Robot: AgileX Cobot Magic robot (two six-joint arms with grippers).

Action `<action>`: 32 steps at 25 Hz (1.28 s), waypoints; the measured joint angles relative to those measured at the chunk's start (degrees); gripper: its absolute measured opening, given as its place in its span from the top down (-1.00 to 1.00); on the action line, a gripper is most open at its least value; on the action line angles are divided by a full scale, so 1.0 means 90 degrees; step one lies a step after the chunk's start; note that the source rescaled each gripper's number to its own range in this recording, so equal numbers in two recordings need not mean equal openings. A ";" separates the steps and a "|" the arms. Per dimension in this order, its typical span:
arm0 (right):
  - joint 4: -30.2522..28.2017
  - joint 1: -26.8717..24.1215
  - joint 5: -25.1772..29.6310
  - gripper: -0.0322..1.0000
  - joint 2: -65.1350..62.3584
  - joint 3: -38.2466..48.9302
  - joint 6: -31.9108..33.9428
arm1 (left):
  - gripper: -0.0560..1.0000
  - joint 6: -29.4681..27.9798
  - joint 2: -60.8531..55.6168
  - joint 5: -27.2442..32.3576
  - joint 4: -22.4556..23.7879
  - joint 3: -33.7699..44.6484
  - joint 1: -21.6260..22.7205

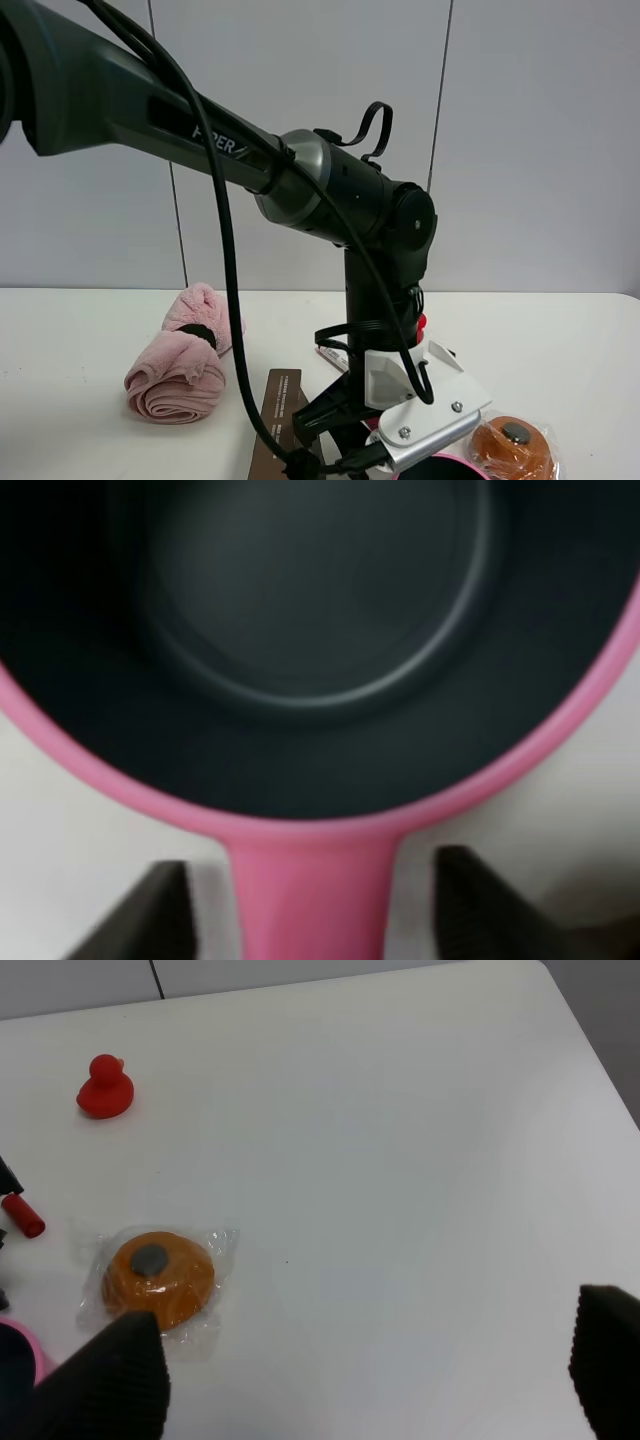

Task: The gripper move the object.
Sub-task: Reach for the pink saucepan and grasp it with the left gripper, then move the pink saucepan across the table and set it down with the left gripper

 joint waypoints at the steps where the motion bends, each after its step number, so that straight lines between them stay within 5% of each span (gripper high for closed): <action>1: 0.0000 0.0000 0.0000 -1.00 0.0000 0.0000 0.0000 | 0.19 0.0000 0.0005 0.0000 0.0000 0.0000 0.0000; 4: 0.0000 0.0000 0.0000 -1.00 0.0000 0.0000 0.0000 | 0.84 0.0000 0.0005 0.0015 0.0006 0.0000 0.0000; 5: 0.0000 0.0000 0.0000 -1.00 0.0000 0.0000 0.0000 | 0.89 0.0000 0.0005 0.0015 0.0006 0.0000 0.0000; 26: 0.0000 0.0000 0.0000 -1.00 0.0000 0.0000 0.0000 | 0.89 -0.0662 -0.0734 0.0684 -0.0159 -0.0105 0.0000; 29: 0.0000 0.0000 0.0000 -1.00 0.0000 0.0000 0.0000 | 0.89 -0.1302 -0.0941 0.0700 -0.0282 -0.0575 0.0059; 32: 0.0000 0.0000 0.0000 -1.00 0.0000 0.0000 0.0000 | 0.89 -0.2771 -0.1129 0.0733 -0.0323 -0.1374 0.0241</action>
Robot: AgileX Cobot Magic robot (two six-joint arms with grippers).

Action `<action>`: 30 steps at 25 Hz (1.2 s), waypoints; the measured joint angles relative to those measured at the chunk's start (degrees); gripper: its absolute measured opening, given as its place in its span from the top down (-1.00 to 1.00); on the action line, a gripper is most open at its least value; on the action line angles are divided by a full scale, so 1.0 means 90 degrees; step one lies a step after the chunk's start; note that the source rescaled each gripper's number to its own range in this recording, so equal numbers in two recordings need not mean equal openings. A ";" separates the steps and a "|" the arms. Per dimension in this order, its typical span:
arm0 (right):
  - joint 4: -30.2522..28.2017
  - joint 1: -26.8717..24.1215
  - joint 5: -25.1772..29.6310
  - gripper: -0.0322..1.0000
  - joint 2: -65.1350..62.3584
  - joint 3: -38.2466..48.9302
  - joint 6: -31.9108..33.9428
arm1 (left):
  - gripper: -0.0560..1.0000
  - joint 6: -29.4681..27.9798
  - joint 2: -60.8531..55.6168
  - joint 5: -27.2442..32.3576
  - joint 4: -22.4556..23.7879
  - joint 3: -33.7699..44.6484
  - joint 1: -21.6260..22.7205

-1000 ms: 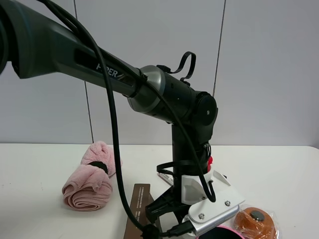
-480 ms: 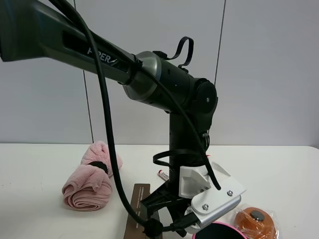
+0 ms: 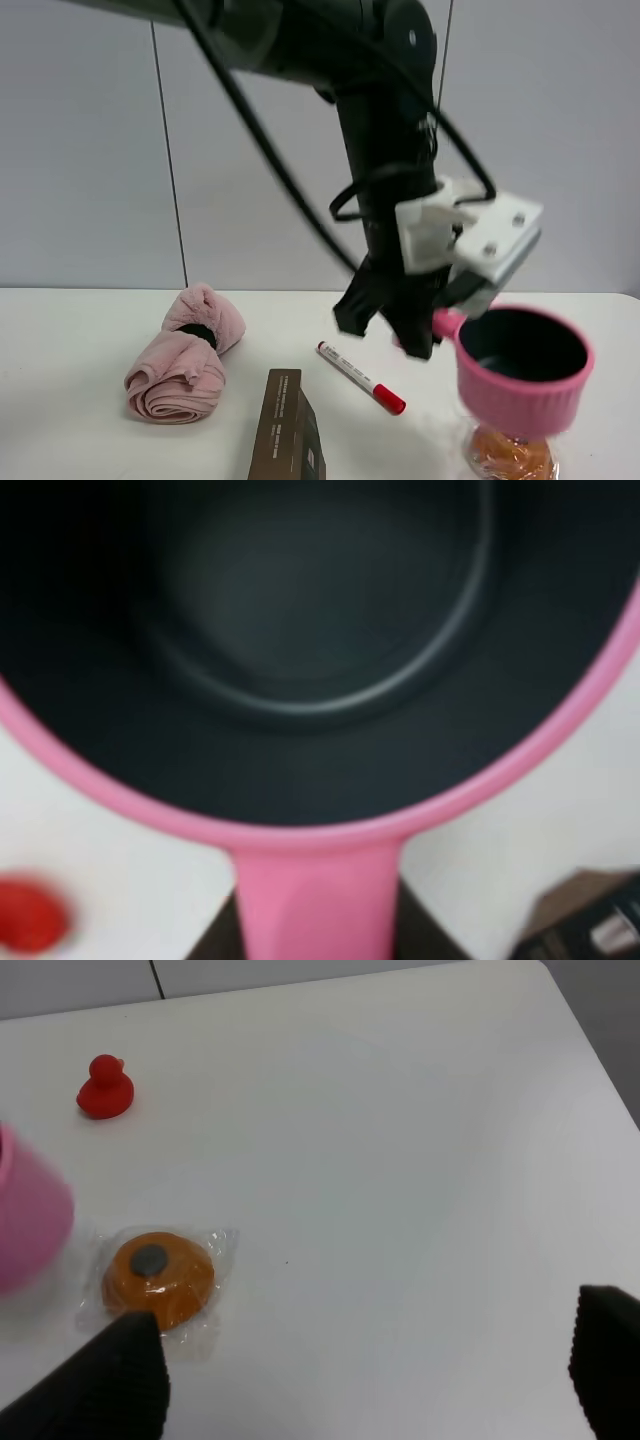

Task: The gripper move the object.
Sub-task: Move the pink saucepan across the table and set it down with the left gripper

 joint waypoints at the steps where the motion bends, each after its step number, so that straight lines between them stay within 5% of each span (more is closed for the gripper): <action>1: 0.0000 0.0000 0.0000 -1.00 0.0000 0.0000 0.0000 | 0.89 -0.0673 -0.0045 0.0036 0.0043 -0.0311 0.0099; 5: 0.0000 0.0000 0.0000 -1.00 0.0000 0.0000 0.0000 | 0.89 -0.3551 -0.0101 0.0357 0.0654 -0.1224 0.0508; 10: 0.0000 0.0000 0.0000 -1.00 0.0000 0.0000 0.0000 | 0.89 -0.7061 -0.0352 0.0449 0.1417 -0.1318 0.1026; 14: 0.0000 0.0000 0.0000 -1.00 0.0000 0.0000 0.0000 | 0.89 -0.7738 -0.1006 0.0433 0.1471 -0.0668 0.1341; 20: 0.0000 0.0000 0.0000 -1.00 0.0000 0.0000 0.0000 | 0.89 -0.8348 -0.2389 0.0378 0.1350 0.1846 0.1843; 24: 0.0000 0.0000 0.0000 -1.00 0.0000 0.0000 0.0000 | 0.89 -0.8532 -0.3535 -0.0451 0.0738 0.3648 0.2342; 30: 0.0019 0.0000 0.0000 -1.00 0.0000 0.0000 0.0000 | 0.89 -0.9154 -0.4686 -0.1144 0.0828 0.5781 0.2824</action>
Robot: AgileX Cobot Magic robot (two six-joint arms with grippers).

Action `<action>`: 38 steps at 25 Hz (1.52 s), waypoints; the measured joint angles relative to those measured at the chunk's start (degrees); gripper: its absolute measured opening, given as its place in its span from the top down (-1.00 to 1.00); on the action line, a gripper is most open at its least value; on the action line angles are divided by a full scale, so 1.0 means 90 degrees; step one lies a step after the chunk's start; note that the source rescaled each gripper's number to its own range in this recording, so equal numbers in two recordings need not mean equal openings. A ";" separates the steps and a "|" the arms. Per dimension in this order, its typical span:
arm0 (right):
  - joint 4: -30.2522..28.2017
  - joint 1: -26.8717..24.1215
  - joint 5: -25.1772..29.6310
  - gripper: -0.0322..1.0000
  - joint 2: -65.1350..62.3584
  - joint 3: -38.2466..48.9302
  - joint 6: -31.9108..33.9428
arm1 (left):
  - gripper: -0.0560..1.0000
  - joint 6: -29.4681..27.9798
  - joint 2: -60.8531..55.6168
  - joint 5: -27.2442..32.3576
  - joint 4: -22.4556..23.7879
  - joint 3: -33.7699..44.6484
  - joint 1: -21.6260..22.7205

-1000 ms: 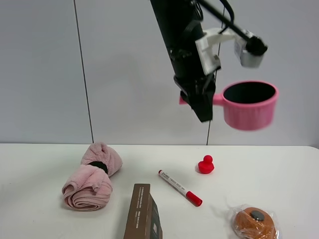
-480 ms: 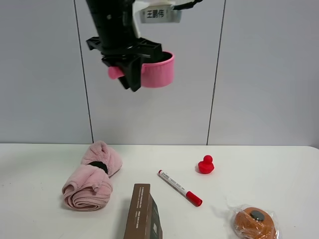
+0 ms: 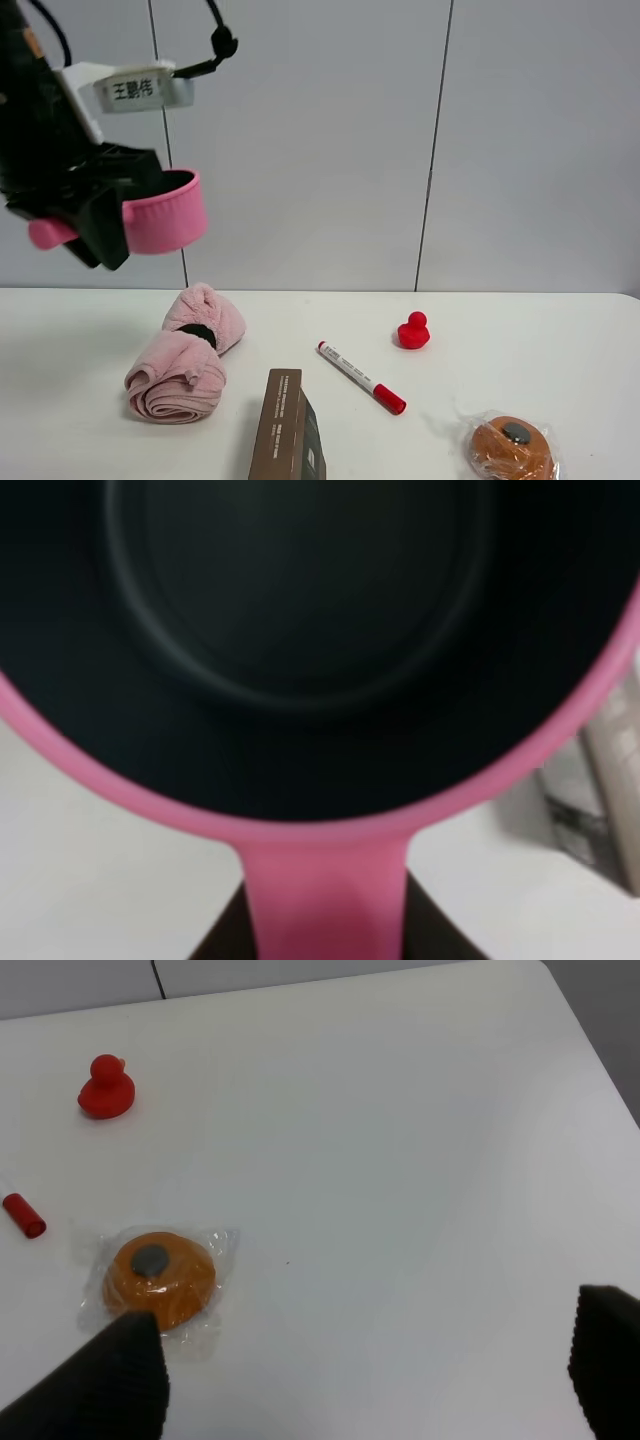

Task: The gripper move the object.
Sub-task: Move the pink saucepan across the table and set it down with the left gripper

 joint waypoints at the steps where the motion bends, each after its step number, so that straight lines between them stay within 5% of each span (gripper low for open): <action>1: 0.0014 0.0000 0.0000 -1.00 0.0000 0.0000 0.0000 | 0.89 -0.0066 -0.0072 -0.0125 0.0011 0.0295 0.0071; 7: 0.0026 0.0000 0.0000 -1.00 0.0000 0.0000 0.0000 | 0.89 0.0125 -0.0149 -0.0770 0.0538 0.1601 0.0329; 13: 0.0026 0.0000 0.0000 -1.00 0.0000 0.0000 0.0000 | 0.89 0.1554 -0.0154 -0.1019 0.0506 0.2489 0.0334; 19: 0.0026 0.0000 0.0000 -1.00 0.0000 0.0000 0.0000 | 0.89 0.2216 -0.0157 -0.1397 0.0472 0.2693 0.0201; 25: 0.0026 0.0000 0.0000 -1.00 0.0000 0.0000 0.0000 | 0.89 0.3883 -0.0162 -0.2227 0.0294 0.2935 -0.0168; 38: 0.0026 0.0000 0.0000 -1.00 0.0000 0.0000 0.0000 | 0.89 0.4338 -0.0176 -0.3134 0.0403 0.3868 -0.0176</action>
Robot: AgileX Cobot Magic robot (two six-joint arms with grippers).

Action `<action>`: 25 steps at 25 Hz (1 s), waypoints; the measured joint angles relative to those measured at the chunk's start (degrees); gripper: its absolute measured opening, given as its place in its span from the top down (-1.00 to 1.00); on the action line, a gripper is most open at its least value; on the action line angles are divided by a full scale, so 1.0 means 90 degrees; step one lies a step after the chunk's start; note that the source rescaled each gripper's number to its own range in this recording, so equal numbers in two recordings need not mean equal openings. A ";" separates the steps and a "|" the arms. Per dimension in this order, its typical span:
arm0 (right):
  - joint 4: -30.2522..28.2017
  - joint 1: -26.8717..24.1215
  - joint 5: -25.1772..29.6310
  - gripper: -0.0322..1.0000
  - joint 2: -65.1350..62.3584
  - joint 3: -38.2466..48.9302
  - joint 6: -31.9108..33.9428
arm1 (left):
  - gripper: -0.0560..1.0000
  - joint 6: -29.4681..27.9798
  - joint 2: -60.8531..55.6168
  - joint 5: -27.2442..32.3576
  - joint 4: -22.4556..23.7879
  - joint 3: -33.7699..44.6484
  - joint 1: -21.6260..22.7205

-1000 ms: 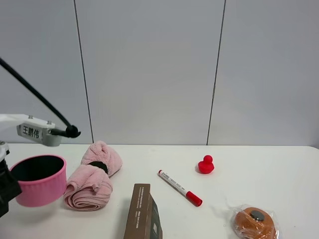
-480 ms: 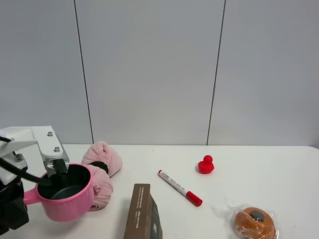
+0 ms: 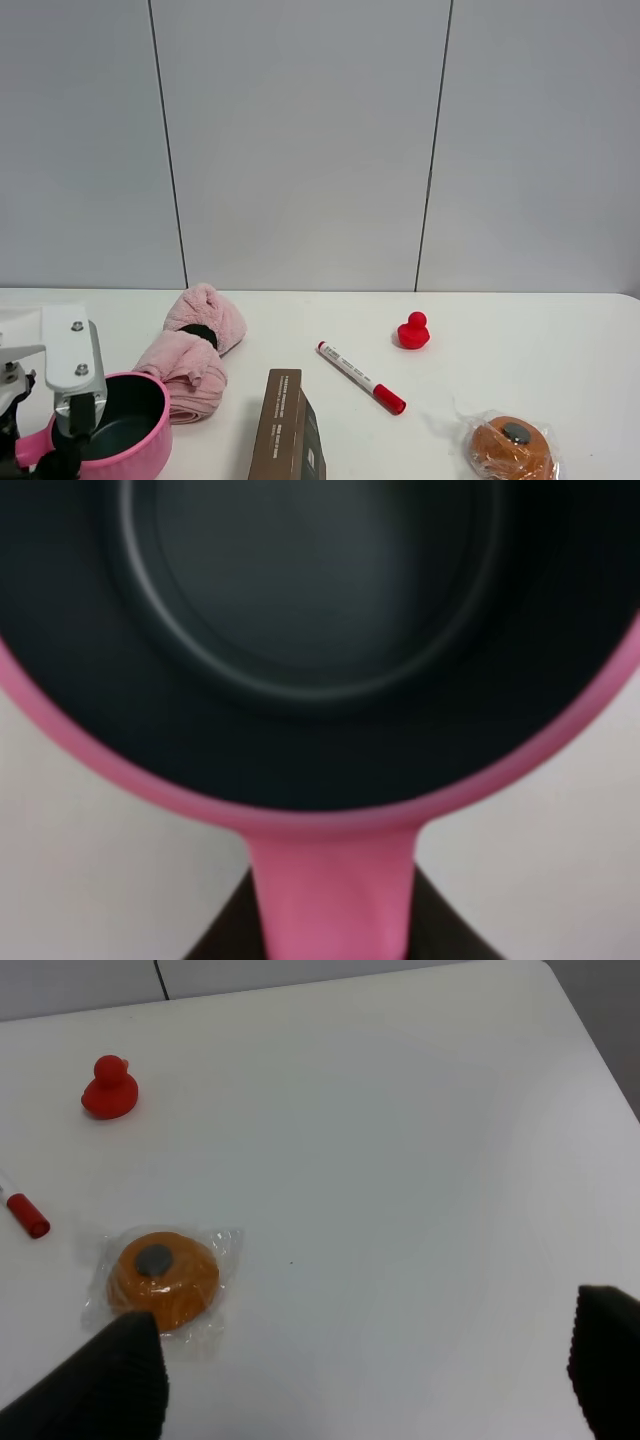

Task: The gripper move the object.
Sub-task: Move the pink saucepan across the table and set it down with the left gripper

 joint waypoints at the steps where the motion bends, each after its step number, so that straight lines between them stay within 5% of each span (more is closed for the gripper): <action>1: 0.0000 0.0000 0.0000 -1.00 0.0000 0.0000 0.0000 | 0.89 0.0052 0.0000 -0.0091 0.0029 0.0024 0.0000; 25: 0.0000 0.0000 0.0000 -1.00 0.0000 0.0000 0.0000 | 0.86 0.0400 0.0939 -0.1166 0.0375 0.0058 -0.0396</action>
